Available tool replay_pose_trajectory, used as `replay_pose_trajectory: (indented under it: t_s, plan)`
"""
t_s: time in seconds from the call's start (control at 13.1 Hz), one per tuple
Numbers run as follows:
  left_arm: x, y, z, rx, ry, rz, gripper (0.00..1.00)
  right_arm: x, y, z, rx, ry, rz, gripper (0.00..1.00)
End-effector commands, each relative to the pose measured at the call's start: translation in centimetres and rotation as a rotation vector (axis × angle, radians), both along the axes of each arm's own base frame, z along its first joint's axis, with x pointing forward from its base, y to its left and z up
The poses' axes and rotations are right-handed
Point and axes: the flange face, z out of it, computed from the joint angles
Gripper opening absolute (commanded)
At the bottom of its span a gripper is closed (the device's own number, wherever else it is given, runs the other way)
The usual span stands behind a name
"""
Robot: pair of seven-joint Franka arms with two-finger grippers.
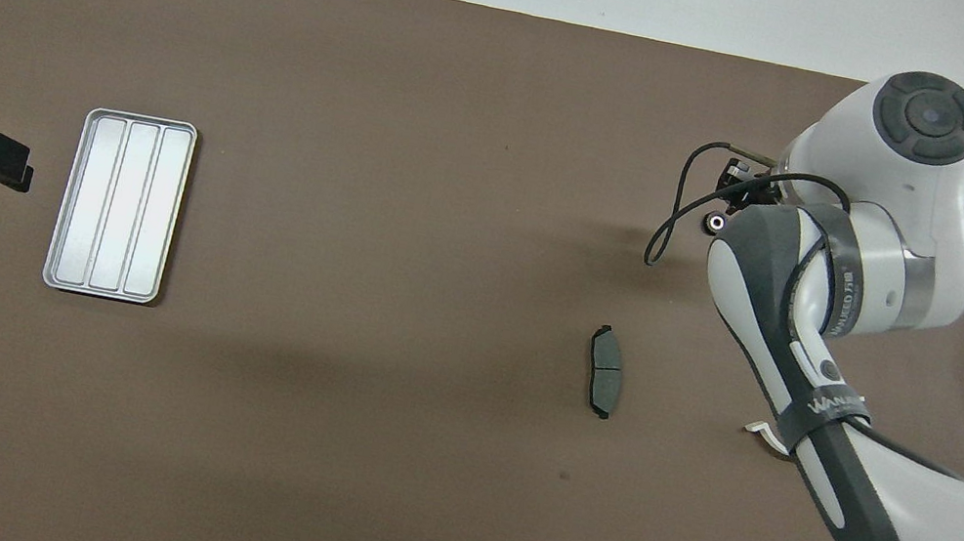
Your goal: Place bearing gear from tray to pile
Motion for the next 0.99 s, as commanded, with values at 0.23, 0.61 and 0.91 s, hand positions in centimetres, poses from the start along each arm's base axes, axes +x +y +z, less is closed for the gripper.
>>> replay_pose_trajectory:
  t_s: [0.23, 0.61, 0.91]
  plan:
    - [-0.3, 0.3, 0.2, 0.013, 0.006, 0.002, 1.0, -3.4, -2.5, 9.8, 0.034, 0.067, 0.115, 0.64]
    - [-0.3, 0.2, 0.1, 0.013, 0.008, 0.0, 1.0, -7.0, -3.9, 16.8, 0.068, 0.033, 0.306, 1.0]
    - [-0.3, 0.2, 0.1, 0.013, 0.008, 0.0, 1.0, -6.4, -3.7, 17.2, 0.067, -0.022, 0.319, 1.0]
